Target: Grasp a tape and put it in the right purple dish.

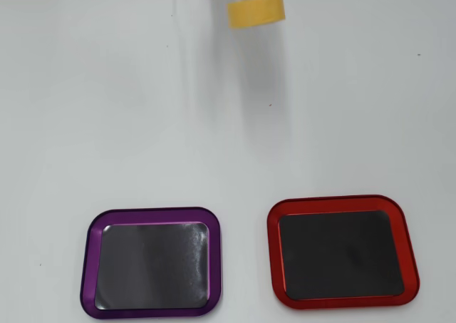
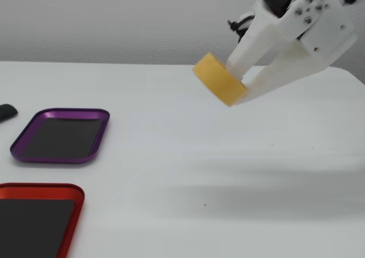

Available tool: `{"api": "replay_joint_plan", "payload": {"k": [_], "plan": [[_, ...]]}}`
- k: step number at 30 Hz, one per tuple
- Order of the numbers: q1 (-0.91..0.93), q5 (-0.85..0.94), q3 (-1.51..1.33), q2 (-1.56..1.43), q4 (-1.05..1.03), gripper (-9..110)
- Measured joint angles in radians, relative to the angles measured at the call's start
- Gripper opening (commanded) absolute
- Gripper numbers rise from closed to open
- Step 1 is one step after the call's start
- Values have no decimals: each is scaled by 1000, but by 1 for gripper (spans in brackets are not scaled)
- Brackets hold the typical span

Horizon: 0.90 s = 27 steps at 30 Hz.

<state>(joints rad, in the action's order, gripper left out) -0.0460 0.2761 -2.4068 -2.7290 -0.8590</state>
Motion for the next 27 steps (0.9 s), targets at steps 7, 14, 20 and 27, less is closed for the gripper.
{"api": "replay_joint_plan", "payload": {"k": [7,14,20,27], "plan": [[103,74,-268,-181,322,-1],[195,77,-279,133,591,-1],[222,32,-31,515,624,-1],[235,-2,259,871,624,-1]]}}
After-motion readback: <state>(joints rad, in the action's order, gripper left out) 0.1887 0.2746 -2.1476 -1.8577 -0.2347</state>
